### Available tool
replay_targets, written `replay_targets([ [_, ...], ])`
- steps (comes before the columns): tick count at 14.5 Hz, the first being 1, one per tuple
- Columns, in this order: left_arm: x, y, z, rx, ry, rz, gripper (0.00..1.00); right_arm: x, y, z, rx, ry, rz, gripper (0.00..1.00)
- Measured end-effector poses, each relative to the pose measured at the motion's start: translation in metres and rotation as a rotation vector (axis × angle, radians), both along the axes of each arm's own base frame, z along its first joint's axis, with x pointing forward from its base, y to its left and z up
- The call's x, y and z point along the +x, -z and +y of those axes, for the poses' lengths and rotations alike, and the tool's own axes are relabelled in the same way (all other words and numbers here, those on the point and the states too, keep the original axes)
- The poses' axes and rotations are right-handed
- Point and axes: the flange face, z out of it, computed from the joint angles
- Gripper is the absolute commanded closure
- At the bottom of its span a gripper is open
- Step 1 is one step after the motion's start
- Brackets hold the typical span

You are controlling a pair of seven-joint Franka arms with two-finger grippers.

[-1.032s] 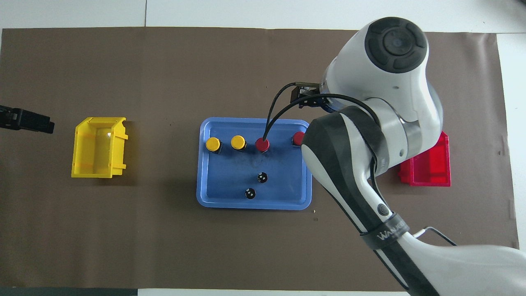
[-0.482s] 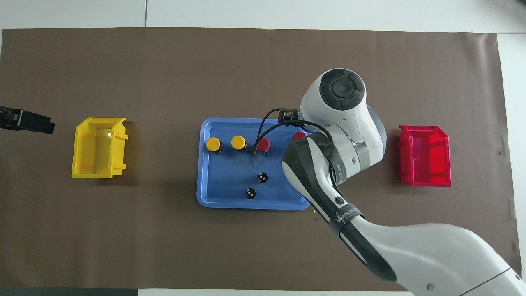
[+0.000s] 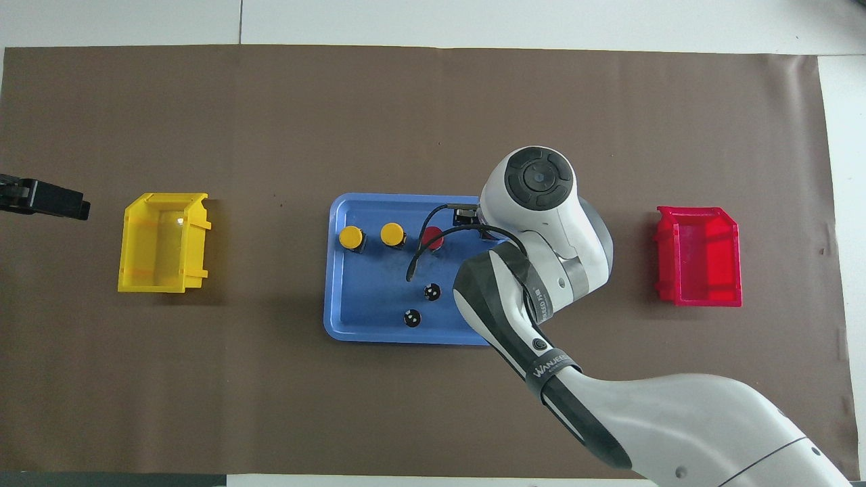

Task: Sort red and yellow buttons by color
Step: 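Reach the right gripper to the red button nearest the red bin and grasp it, then carry the red button to the red bin while the left gripper reaches the tray, then grasp the yellow button with the left gripper while the right gripper releases the red button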

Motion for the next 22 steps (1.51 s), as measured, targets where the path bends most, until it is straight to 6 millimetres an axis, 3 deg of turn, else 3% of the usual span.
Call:
replay_targets([
  [1, 0.0, 0.0, 0.0, 0.0, 0.0, 0.0, 0.0, -0.001, 0.002, -0.001, -0.002, -0.001, 0.005, 0.6],
  [2, 0.0, 0.0, 0.0, 0.0, 0.0, 0.0, 0.0, -0.003, 0.004, -0.001, -0.004, -0.002, 0.009, 0.84],
  [3, 0.0, 0.0, 0.0, 0.0, 0.0, 0.0, 0.0, -0.003, 0.005, -0.002, -0.006, -0.003, 0.012, 0.93],
  [5, 0.0, 0.0, 0.0, 0.0, 0.0, 0.001, 0.0, -0.005, 0.002, -0.002, -0.02, -0.005, 0.04, 0.94],
  [6, 0.0, 0.0, 0.0, 0.0, 0.0, 0.001, 0.0, -0.003, -0.01, -0.003, -0.027, -0.014, 0.055, 0.94],
  [8, 0.0, 0.0, -0.002, 0.0, -0.01, -0.001, 0.0, 0.007, -0.053, -0.013, -0.034, -0.061, 0.071, 0.94],
  [9, -0.001, 0.0, -0.008, -0.003, -0.026, -0.003, 0.0, 0.013, -0.079, -0.03, -0.032, -0.086, 0.072, 0.94],
  [11, -0.002, 0.002, -0.04, -0.016, -0.061, -0.017, 0.0, 0.011, -0.126, -0.093, -0.028, -0.138, 0.089, 0.94],
  [13, -0.004, 0.018, -0.093, -0.044, -0.104, -0.056, 0.04, -0.007, -0.152, -0.17, -0.017, -0.175, 0.099, 0.93],
  [14, -0.006, 0.033, -0.121, -0.058, -0.127, -0.075, 0.09, -0.022, -0.155, -0.207, -0.011, -0.186, 0.108, 0.93],
  [16, -0.011, 0.074, -0.173, -0.082, -0.169, -0.101, 0.19, -0.051, -0.14, -0.269, 0.005, -0.214, 0.138, 0.93],
  [18, -0.014, 0.118, -0.212, -0.093, -0.192, -0.103, 0.24, -0.07, -0.115, -0.318, 0.019, -0.25, 0.13, 0.93],
  [20, -0.014, 0.149, -0.241, -0.097, -0.214, -0.099, 0.25, -0.079, -0.094, -0.343, 0.02, -0.268, 0.102, 0.93],
  [22, -0.014, 0.173, -0.261, -0.098, -0.226, -0.094, 0.25, -0.083, -0.082, -0.352, 0.016, -0.268, 0.08, 0.93],
])
